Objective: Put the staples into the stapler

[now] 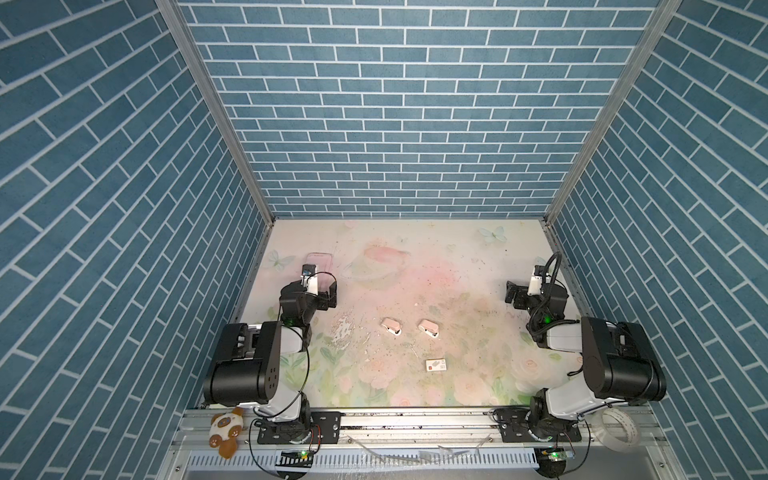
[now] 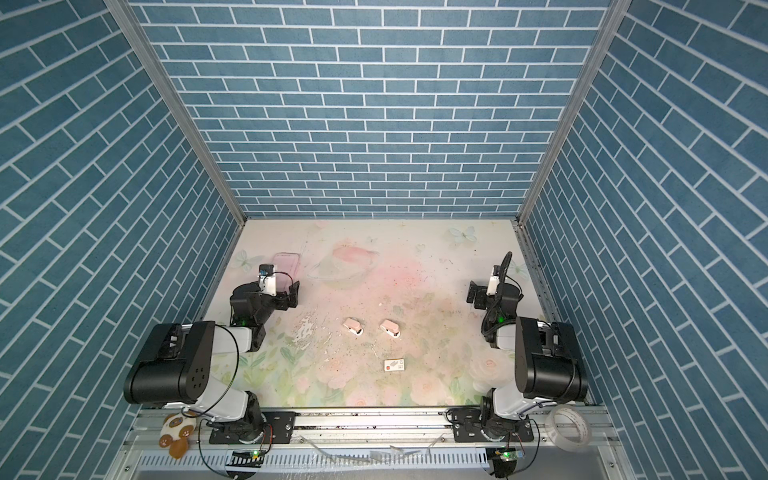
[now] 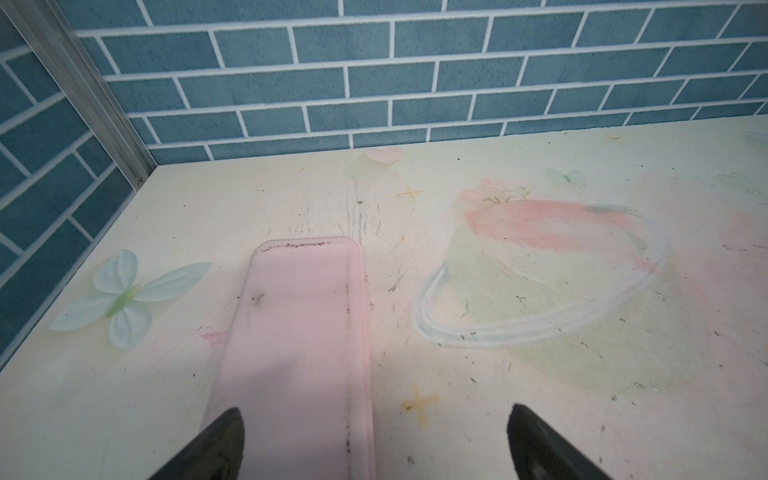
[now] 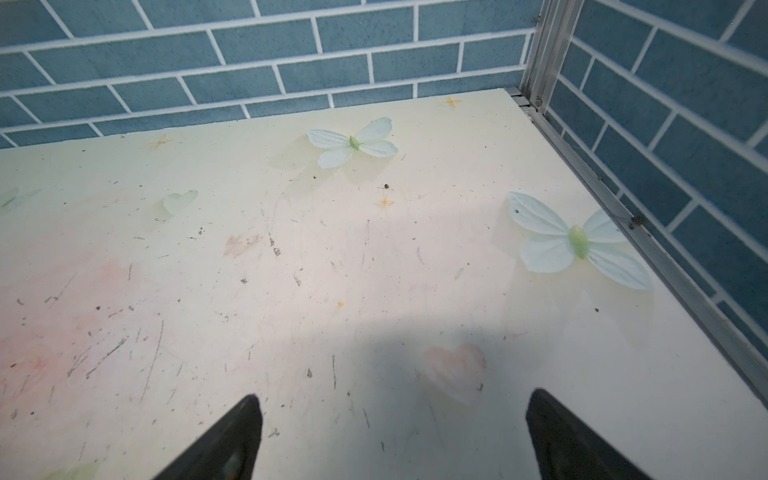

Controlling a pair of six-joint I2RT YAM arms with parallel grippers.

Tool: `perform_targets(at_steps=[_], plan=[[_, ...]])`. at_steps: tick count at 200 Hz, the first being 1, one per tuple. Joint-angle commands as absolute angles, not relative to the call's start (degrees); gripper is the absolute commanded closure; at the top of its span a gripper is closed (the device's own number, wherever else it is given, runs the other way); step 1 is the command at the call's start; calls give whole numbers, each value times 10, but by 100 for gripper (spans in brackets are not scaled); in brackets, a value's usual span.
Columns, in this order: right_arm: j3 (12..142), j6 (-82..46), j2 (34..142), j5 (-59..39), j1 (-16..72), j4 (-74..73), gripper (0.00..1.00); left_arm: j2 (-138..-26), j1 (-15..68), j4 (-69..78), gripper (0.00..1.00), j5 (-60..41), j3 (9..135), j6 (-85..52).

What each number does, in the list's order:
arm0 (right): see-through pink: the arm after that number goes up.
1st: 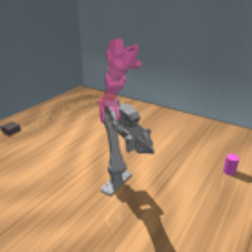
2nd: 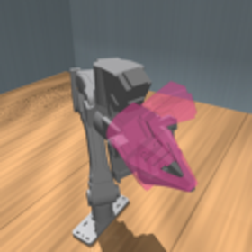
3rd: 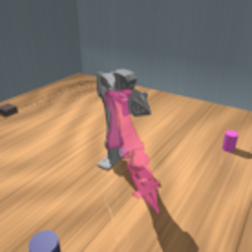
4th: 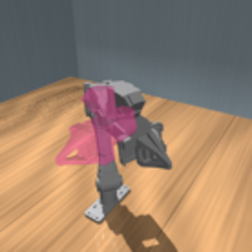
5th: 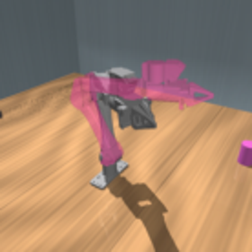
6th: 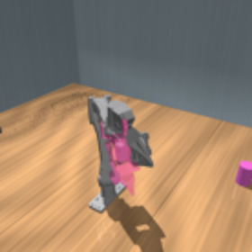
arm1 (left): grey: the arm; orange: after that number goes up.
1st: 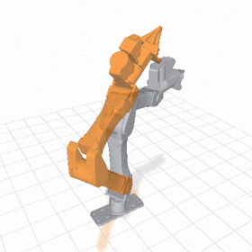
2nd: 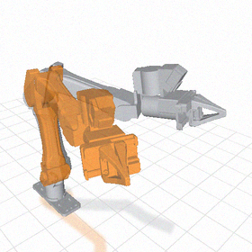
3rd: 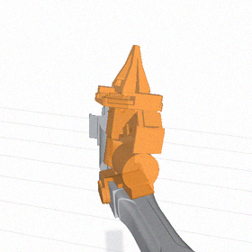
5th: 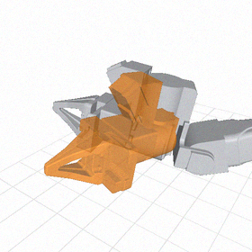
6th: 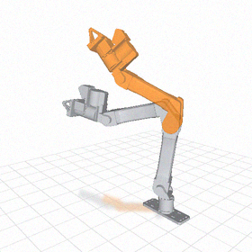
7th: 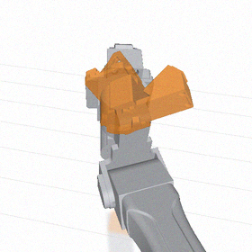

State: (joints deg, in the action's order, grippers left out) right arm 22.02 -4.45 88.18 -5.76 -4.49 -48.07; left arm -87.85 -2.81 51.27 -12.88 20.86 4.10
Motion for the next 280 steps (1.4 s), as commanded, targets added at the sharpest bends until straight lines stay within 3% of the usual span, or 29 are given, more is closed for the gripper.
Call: perform_targets(at_steps=[1,202,221,259,280], plan=[[227,-21,882,-55,-42,-490,1,-877,-25,515,0,-126,213,44],[229,-27,880,-54,-43,-485,1,-877,-25,513,0,-135,215,49],[252,-36,857,-7,-39,-425,1,-877,-25,516,0,-139,213,49],[356,-59,814,36,-26,-166,1,-877,-24,516,1,-139,213,49],[357,-81,775,35,-16,-119,1,-877,-25,515,0,-138,214,49]])
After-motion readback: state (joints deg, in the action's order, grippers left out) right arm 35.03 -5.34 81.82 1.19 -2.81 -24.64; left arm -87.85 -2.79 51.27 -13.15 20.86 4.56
